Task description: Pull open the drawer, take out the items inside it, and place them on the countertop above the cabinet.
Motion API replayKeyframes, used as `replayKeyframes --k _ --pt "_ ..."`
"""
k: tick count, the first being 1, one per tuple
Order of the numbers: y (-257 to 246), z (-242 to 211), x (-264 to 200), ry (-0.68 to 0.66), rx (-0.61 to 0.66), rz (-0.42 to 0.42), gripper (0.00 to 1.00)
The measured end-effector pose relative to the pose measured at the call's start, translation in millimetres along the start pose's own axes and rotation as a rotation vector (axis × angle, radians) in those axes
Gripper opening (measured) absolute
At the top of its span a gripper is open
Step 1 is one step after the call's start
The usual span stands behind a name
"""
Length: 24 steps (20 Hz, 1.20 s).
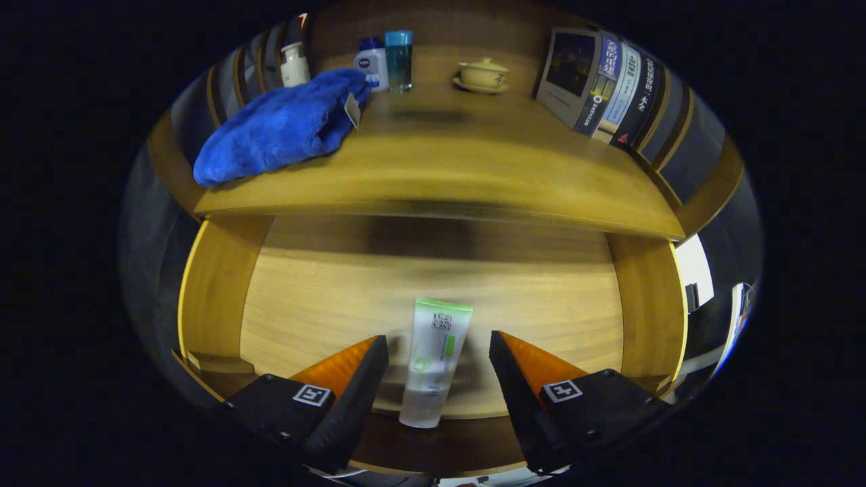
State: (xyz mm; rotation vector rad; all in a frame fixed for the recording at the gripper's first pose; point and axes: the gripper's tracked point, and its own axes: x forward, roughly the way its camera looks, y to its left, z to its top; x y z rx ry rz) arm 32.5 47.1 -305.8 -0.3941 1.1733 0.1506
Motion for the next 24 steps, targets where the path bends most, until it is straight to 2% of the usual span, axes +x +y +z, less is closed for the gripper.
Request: replayKeyframes --k 4,6,11,17,21,22,24 --pt "-3 -25 16 0.149 0.008 -0.008 0.98" --pt "-4 -32 20 0.188 0.02 -0.02 0.98" --pt "7 -45 30 0.256 0.044 0.024 0.95" --pt "12 -26 1 0.248 -0.002 0.049 0.58" --pt "17 11 -43 0.199 0.018 0.068 0.49" --pt "17 4 -47 0.186 0.024 0.071 0.47" --pt "14 21 -72 0.156 0.033 0.067 0.47"
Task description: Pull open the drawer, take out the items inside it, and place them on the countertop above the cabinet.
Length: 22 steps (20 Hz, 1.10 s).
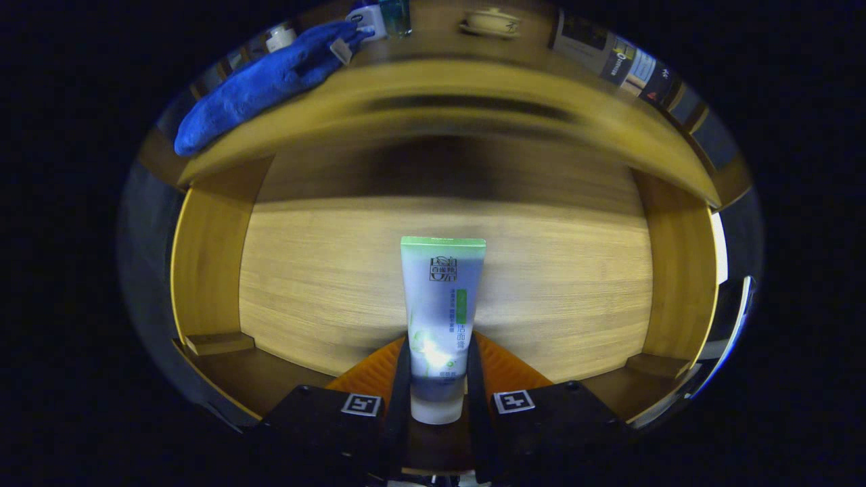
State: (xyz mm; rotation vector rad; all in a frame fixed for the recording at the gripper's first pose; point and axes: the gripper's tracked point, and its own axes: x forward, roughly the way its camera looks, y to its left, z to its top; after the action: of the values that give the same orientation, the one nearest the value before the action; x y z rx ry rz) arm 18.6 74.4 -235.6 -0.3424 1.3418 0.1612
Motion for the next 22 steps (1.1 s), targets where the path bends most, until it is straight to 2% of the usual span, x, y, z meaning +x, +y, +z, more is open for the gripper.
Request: replayKeyframes --k 8,12,16,22 --pt "7 25 -96 -0.092 0.012 -0.022 0.46" --pt "3 59 -124 -0.152 0.006 -0.039 0.47" --pt "14 102 -128 -0.179 -0.01 -0.038 0.46" --pt "18 185 -107 -0.222 -0.02 -0.045 0.46"
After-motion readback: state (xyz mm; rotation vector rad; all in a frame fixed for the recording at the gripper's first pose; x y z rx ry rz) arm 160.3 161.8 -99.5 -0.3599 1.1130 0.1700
